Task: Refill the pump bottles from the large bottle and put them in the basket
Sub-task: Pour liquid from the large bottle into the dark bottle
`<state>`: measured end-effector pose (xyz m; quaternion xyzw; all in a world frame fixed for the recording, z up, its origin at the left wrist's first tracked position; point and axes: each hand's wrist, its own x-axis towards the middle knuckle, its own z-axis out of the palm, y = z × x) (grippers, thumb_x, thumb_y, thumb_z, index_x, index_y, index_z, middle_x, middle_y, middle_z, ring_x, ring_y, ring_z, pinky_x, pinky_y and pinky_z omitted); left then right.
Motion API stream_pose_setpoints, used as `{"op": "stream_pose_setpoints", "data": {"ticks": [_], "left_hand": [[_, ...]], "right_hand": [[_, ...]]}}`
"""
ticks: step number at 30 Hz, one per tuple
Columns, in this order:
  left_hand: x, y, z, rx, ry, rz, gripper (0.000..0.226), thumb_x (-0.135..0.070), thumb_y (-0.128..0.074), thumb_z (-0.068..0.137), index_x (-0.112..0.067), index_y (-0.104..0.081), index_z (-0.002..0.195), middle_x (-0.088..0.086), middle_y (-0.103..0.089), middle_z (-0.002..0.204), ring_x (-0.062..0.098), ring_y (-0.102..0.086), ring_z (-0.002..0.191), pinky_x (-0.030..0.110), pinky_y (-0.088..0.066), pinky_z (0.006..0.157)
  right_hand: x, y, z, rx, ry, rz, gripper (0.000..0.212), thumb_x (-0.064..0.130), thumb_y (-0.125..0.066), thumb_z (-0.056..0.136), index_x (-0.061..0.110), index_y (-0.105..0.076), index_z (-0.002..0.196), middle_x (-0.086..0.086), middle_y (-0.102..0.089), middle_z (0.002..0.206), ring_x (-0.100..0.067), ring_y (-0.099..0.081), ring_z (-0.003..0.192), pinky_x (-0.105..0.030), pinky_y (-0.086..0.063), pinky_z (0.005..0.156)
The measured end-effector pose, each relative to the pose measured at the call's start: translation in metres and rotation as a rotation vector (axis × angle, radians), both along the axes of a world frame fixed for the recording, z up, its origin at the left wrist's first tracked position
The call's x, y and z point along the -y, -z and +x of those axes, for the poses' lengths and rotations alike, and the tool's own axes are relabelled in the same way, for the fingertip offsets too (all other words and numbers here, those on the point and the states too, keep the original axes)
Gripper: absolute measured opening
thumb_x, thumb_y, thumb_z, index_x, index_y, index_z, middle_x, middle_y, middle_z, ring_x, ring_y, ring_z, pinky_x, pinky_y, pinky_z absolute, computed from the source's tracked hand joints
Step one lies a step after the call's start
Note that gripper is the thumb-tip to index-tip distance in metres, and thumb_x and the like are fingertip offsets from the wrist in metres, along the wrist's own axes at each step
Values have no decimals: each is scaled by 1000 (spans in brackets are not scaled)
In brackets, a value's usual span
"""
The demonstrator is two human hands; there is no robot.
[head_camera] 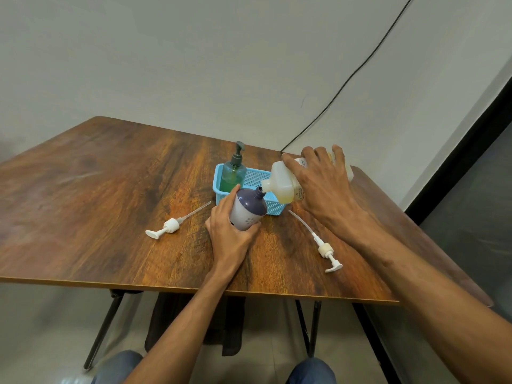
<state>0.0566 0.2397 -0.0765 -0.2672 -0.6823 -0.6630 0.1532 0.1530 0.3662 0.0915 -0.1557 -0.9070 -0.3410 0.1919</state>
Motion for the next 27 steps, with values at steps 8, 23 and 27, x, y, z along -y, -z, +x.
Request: {"op": "stream_pose_setpoints", "data": {"ticks": [8,23,27], "left_hand": [[1,-2,2,4,1,-1,88,-38,-87,69,-25,-48,146,-14,-53,137,7,-53,123,55,-47,103],[2,-3,2,8,9,-10,88,-29,-91,69,-28,-48,146,-19,-51,135,0,-48,121,45,-40,108],[3,-2,2,13,4,-7,86,-38,-86,69,-28,-48,145,-19,-50,136,-2,-48,121,46,-42,109]], "right_hand": [[2,-3,0,17,-4,13,99,32,-91,62,25,-38,146,-17,-54,130,-37,-53,119,-62,-29,109],[1,-7,-3,14,-41,60,94,34,-90,63,24,-41,143,-17,-56,126,-38,-54,116,-63,-30,108],[3,-7,-4,34,-43,57,94,36,-89,66,25,-39,145,-17,-55,130,-38,-52,120,-63,-28,110]]}}
